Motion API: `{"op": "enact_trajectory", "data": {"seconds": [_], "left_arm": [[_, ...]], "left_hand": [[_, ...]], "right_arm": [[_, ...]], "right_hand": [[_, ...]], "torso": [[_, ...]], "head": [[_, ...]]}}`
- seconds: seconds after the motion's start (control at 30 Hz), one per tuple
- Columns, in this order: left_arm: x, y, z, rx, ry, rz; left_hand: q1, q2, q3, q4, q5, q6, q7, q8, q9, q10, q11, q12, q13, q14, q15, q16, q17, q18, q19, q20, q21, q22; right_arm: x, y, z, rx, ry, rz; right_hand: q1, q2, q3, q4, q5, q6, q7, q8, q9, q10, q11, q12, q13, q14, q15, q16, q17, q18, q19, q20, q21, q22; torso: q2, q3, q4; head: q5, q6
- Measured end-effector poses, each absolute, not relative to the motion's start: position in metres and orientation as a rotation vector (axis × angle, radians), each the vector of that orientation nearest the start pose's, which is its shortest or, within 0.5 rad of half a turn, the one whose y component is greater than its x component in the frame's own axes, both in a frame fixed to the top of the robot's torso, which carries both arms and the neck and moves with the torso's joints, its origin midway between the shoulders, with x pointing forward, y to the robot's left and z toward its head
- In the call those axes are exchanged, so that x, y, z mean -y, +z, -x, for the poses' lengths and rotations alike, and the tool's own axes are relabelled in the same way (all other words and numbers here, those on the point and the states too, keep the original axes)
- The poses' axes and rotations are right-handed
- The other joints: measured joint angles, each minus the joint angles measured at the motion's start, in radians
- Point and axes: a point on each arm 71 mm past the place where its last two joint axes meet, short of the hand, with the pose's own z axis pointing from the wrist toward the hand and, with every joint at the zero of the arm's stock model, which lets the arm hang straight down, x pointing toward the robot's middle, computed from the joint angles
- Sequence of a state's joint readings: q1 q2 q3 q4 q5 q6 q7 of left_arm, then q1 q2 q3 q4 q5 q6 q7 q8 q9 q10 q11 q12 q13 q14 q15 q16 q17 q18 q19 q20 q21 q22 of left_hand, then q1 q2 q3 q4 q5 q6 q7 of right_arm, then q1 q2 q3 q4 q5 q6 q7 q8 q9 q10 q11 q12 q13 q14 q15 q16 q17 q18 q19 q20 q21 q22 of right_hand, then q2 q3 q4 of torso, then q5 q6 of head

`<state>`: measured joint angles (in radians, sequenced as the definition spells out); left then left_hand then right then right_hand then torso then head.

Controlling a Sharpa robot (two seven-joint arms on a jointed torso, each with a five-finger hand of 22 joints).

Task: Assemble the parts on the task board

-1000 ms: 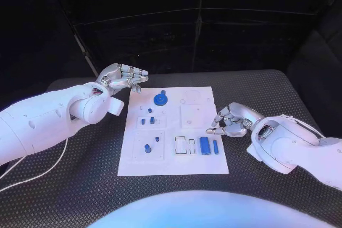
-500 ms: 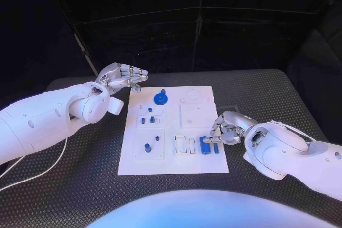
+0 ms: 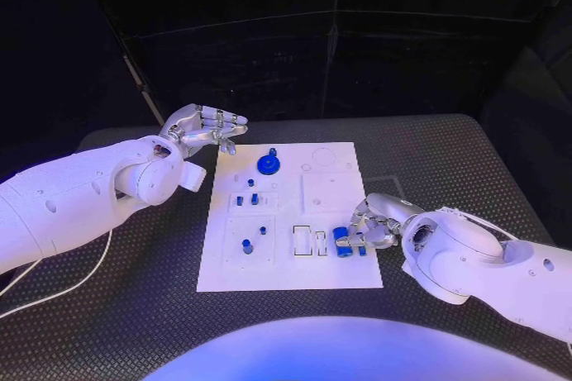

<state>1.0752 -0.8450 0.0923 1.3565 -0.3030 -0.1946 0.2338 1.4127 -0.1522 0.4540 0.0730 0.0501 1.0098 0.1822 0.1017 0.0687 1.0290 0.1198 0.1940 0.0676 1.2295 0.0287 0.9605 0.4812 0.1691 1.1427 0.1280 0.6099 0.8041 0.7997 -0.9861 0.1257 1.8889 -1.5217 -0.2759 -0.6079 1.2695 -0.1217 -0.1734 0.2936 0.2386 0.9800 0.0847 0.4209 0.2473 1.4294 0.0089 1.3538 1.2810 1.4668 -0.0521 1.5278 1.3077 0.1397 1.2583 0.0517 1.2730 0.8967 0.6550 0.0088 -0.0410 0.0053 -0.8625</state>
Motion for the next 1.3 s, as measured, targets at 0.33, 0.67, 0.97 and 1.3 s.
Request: {"op": "enact_trajectory", "data": {"seconds": [0.33, 0.67, 0.97, 1.3], "left_arm": [[-0.257, -0.211, -0.507, -1.585, -1.345, 0.985], [-0.259, -0.211, -0.506, -1.586, -1.342, 0.987], [-0.258, -0.211, -0.506, -1.588, -1.343, 0.987], [-0.257, -0.212, -0.506, -1.590, -1.346, 0.986]], "left_hand": [[0.000, 0.000, -0.003, 0.003, 0.000, 0.000, 0.000, 0.000, 0.000, -0.004, 0.004, 0.000, 0.000, 0.000, 0.000, 0.000, 0.000, 0.000, 0.000, 0.000, 0.000, 0.000], [0.000, 0.000, -0.003, 0.003, 0.000, 0.000, 0.000, 0.000, 0.000, -0.004, 0.004, 0.000, 0.000, 0.000, 0.000, 0.000, 0.000, 0.000, 0.000, 0.000, 0.000, 0.000], [0.000, 0.000, -0.003, 0.003, 0.000, 0.000, 0.000, 0.000, 0.000, -0.004, 0.004, 0.000, 0.000, 0.000, 0.000, 0.000, 0.000, 0.000, 0.000, 0.000, 0.000, 0.000], [0.000, 0.000, -0.003, 0.003, 0.000, 0.000, 0.000, 0.000, 0.000, -0.004, 0.004, 0.000, 0.000, 0.000, 0.000, 0.000, 0.000, 0.000, 0.000, 0.000, 0.000, -0.001]], "right_arm": [[0.182, -0.277, -0.359, -2.042, 0.447, -0.140], [0.177, -0.280, -0.355, -2.014, 0.467, -0.146], [0.178, -0.272, -0.347, -1.947, 0.513, -0.204], [0.162, -0.261, -0.343, -1.879, 0.630, -0.258]], "right_hand": [[-0.004, 0.004, 0.000, 0.000, 0.000, -0.002, -0.003, 0.018, 0.017, 0.004, -0.004, 0.003, 0.007, 0.000, 0.000, 0.000, 0.000, -0.016, 0.000, 0.000, 0.000, 0.003], [0.004, 0.052, 0.005, -0.005, 0.078, -0.018, -0.011, 0.069, 0.047, 0.018, -0.011, 0.024, 0.027, 0.000, -0.007, 0.004, 0.000, -0.016, 0.004, -0.004, 0.009, 0.016], [0.026, 0.080, 0.007, -0.007, 0.139, -0.034, -0.009, 0.096, 0.067, 0.025, -0.018, 0.032, 0.027, -0.003, -0.011, 0.008, 0.000, -0.016, 0.011, -0.011, 0.016, 0.029], [0.036, 0.091, -0.002, -0.007, 0.163, -0.038, -0.013, 0.105, 0.073, 0.025, -0.018, 0.035, 0.027, 0.000, -0.014, 0.008, 0.000, -0.016, 0.010, -0.011, 0.016, 0.033]], "torso": [[0.000, 0.0002, 0.0012], [0.000, 0.0003, -0.0005], [-0.002, 0.0010, -0.0012], [-0.001, -0.0002, 0.0011]], "head": [[0.005, -0.004], [0.009, -0.006], [0.009, -0.004], [0.010, 0.002]]}}
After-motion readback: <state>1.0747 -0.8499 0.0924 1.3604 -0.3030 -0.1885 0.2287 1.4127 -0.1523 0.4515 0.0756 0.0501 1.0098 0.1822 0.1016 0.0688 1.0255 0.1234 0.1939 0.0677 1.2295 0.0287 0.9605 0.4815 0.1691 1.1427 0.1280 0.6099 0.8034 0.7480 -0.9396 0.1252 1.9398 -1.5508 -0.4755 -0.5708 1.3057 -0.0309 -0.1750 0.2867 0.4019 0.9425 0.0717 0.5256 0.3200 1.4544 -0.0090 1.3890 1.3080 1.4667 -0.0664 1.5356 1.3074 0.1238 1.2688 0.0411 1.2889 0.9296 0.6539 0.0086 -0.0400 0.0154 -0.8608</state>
